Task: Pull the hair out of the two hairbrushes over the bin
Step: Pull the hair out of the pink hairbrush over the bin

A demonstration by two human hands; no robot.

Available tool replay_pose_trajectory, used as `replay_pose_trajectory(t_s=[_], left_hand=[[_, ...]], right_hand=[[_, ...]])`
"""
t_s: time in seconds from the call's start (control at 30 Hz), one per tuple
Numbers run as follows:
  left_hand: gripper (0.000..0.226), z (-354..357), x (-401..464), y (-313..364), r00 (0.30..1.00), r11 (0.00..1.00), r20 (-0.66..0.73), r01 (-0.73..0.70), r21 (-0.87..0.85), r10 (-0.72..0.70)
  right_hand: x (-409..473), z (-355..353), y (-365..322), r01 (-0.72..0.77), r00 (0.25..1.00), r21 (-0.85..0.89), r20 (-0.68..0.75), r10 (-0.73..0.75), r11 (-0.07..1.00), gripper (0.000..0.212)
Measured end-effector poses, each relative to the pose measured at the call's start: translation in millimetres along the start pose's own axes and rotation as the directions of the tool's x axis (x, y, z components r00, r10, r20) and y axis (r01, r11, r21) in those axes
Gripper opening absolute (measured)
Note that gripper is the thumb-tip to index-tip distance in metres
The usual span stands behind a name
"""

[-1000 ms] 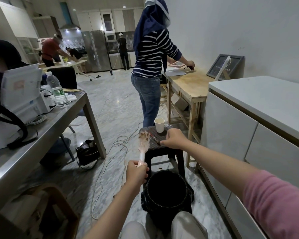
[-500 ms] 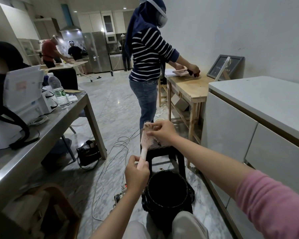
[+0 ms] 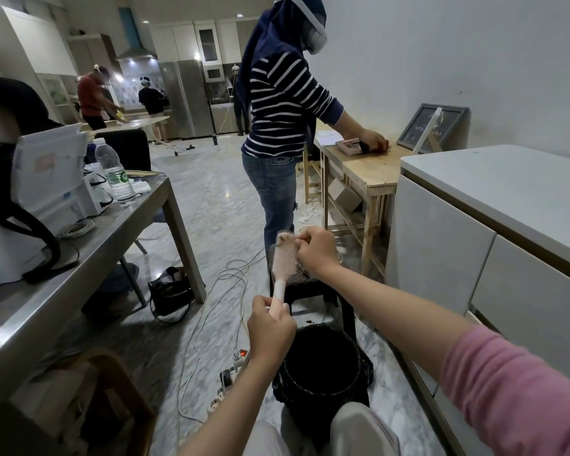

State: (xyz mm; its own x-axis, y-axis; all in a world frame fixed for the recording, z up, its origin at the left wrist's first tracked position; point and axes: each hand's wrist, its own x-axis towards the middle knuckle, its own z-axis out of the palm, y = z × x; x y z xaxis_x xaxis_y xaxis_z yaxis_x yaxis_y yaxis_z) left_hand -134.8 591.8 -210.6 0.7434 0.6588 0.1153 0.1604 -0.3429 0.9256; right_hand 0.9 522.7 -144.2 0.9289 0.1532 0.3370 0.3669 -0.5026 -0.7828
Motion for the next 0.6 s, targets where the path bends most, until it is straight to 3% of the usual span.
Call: replay_pose_trajectory(t_s=[0.1, 0.2, 0.47, 0.6], left_hand=[[0.014, 2.2, 8.9, -10.2, 0.980, 0.970, -0.015, 0.196, -0.141, -0.200], [0.011, -0.5, 16.5, -24.1, 0.949, 0.926, -0.026, 0.299, -0.229, -0.313], [0.013, -7.4, 24.4, -28.1, 0.905, 0.867, -0.017, 0.401, -0.296, -0.425], [0.010, -11.4, 31.5, -27.9, 0.864, 0.824, -0.039, 0.465, -0.325, -0.503]], right_hand=[[1.0, -3.9, 4.6, -0.016, 1.000, 0.006, -0.022, 0.017, 1.000, 0.010], [4.4, -11.5, 12.5, -0.060, 0.997, -0.007, -0.056, 0.060, 0.998, 0.010], [3.9, -23.5, 38.0, -0.228, 0.967, 0.014, -0.109, 0.229, 0.973, 0.013], [7.1, -26.7, 53.9, -0.361, 0.906, 0.104, -0.195, 0.375, 0.927, 0.009]])
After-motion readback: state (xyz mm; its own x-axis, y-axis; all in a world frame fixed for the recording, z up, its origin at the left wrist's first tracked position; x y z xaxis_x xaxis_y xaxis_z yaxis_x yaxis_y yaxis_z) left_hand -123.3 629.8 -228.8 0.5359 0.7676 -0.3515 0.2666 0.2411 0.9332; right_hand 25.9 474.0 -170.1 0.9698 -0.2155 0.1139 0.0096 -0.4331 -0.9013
